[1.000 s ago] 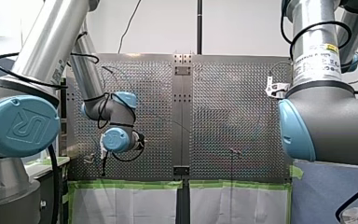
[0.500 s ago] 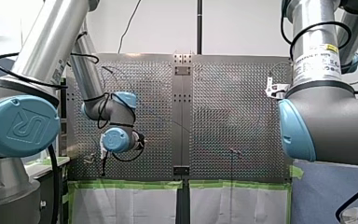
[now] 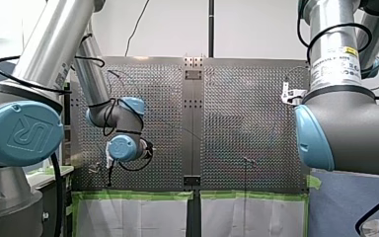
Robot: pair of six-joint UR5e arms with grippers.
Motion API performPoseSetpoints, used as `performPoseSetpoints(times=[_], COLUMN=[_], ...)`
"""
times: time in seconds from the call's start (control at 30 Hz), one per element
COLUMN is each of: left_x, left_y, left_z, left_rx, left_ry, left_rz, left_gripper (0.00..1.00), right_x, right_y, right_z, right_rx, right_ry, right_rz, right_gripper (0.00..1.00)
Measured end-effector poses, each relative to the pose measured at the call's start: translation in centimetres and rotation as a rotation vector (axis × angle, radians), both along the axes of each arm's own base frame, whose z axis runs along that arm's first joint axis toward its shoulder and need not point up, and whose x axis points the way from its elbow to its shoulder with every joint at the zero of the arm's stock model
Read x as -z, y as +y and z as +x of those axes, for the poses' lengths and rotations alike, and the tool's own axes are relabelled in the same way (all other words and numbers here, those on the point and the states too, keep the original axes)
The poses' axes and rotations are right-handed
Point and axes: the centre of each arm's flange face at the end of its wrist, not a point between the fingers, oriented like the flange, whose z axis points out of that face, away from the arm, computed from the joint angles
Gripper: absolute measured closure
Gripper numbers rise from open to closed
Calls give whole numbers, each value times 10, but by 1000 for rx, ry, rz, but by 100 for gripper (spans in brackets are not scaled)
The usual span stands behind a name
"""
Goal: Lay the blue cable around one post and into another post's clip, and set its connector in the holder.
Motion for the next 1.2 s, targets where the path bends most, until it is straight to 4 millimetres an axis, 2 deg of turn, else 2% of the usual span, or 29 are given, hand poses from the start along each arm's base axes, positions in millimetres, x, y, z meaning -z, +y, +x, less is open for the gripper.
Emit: performPoseSetpoints(times=[1.2], left_x=[0], left_y=[3], left_z=[2], left_rx=[-10], left_ry=[1], left_rz=[6], left_gripper=[0], right_x=[1], right_y=[-1], right_z=[-3], right_rx=[26], right_ry=[0], right_rz=[2], right_gripper=[0])
